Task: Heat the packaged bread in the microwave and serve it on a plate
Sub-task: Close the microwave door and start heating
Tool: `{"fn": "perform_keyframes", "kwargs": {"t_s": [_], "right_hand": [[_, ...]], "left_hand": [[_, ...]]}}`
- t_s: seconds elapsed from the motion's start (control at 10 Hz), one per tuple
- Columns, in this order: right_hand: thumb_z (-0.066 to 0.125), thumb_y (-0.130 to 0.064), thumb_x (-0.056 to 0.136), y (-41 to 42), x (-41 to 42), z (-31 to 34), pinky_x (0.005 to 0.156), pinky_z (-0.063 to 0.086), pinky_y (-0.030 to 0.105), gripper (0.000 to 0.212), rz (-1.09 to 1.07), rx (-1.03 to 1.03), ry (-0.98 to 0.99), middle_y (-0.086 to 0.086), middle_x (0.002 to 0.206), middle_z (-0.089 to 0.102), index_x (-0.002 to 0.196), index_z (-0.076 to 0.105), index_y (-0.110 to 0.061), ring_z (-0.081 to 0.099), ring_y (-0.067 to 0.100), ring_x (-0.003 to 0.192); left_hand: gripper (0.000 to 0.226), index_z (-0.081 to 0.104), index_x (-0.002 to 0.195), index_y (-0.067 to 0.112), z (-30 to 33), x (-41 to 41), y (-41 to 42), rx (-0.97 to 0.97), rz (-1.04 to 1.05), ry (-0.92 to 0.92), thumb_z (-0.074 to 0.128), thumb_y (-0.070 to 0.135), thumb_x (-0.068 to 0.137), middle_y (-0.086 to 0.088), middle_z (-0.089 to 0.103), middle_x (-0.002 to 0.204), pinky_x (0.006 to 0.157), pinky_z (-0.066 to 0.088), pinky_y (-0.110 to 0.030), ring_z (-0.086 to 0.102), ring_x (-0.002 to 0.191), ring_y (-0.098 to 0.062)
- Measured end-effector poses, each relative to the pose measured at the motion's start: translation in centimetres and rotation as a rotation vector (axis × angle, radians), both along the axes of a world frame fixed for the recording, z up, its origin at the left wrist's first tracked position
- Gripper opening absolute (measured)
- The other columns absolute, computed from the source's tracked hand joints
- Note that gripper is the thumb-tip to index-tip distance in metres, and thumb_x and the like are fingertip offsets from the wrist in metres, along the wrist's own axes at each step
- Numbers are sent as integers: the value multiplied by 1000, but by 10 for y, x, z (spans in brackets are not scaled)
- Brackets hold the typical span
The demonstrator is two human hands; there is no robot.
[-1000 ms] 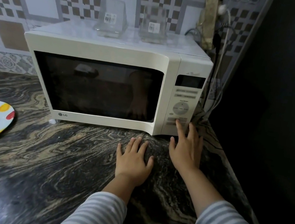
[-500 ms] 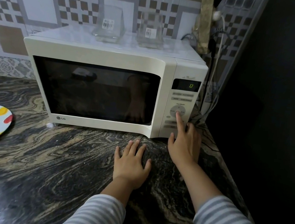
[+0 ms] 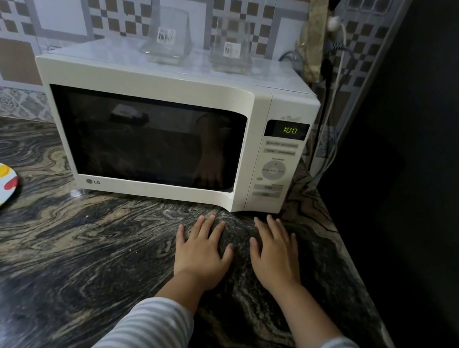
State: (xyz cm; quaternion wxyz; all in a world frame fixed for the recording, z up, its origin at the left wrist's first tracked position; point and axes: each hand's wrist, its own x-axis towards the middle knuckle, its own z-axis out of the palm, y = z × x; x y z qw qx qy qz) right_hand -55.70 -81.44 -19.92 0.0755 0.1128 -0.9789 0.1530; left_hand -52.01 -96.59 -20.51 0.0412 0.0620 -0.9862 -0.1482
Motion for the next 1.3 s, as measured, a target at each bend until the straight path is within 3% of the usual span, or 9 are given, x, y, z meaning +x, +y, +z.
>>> {"fn": "perform_keyframes", "kwargs": {"t_s": [0.3,1.3], "right_hand": [[27,-44,101,4,6,-9,120,1,38,49,87,39,-76,-7,160,15,149,27,-35,6,11,148],[25,-44,101,3,9,-8,121,0,38,49,87,54,-94,-7,161,13,150,24,-35,4,11,148]], "left_hand": [[62,15,152,33,1,1,0,-20,-2,-17,23,55,95,8,4,162,118,-7,-48,-5,148,-12],[61,9,153,33,0,2,-1,-47,-16,-42,21,54,96,7,-1,162,118,-7,-49,-8,148,-13]]}}
